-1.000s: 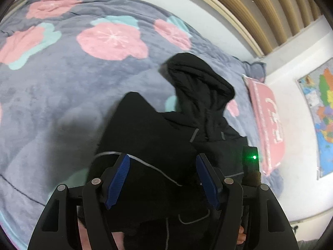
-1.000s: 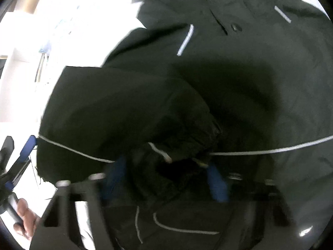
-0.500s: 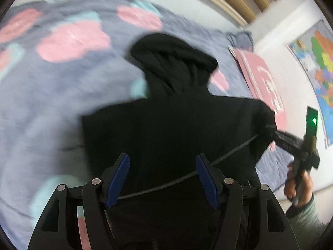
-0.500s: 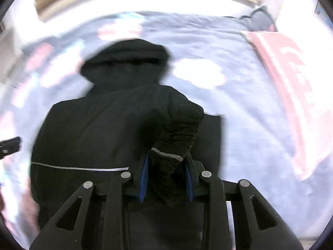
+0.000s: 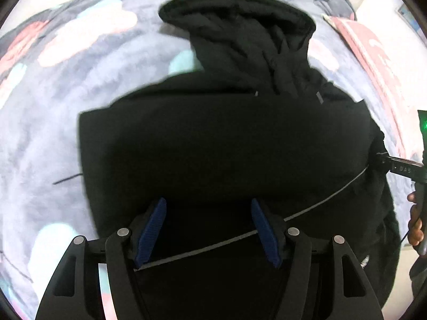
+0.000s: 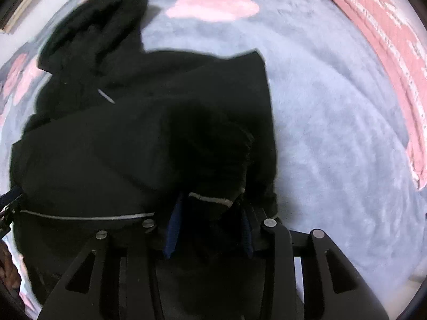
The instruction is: Fold large clothes
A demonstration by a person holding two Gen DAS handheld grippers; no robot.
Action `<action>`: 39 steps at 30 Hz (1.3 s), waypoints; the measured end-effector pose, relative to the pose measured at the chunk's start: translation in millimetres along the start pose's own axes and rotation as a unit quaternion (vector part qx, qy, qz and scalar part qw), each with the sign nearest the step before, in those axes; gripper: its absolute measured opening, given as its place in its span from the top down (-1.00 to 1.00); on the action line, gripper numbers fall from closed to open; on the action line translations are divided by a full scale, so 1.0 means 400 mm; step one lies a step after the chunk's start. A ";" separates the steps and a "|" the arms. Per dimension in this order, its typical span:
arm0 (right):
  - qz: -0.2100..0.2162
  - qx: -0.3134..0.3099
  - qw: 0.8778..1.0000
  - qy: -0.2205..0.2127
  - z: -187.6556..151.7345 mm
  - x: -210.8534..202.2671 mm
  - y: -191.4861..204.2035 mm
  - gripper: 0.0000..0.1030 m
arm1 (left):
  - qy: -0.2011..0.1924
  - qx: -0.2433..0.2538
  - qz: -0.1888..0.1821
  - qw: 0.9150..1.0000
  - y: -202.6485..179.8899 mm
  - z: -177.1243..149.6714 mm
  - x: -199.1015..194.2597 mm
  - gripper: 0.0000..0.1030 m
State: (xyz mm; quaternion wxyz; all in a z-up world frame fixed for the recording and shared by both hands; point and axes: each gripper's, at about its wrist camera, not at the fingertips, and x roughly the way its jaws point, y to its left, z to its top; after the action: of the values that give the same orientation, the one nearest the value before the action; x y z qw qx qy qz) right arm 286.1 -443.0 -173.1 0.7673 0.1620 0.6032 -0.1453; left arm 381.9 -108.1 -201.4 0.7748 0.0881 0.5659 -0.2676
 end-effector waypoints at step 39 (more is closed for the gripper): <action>0.023 -0.082 0.996 0.023 0.094 -0.020 0.128 -0.27 | -0.008 -0.010 -0.005 1.000 0.006 0.119 -0.008 -0.35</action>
State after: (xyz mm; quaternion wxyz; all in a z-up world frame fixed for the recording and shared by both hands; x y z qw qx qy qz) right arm 338.7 -412.3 -153.4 0.7671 0.1156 0.6267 -0.0735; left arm 422.1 -125.9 -182.4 0.7786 0.0757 0.5631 -0.2664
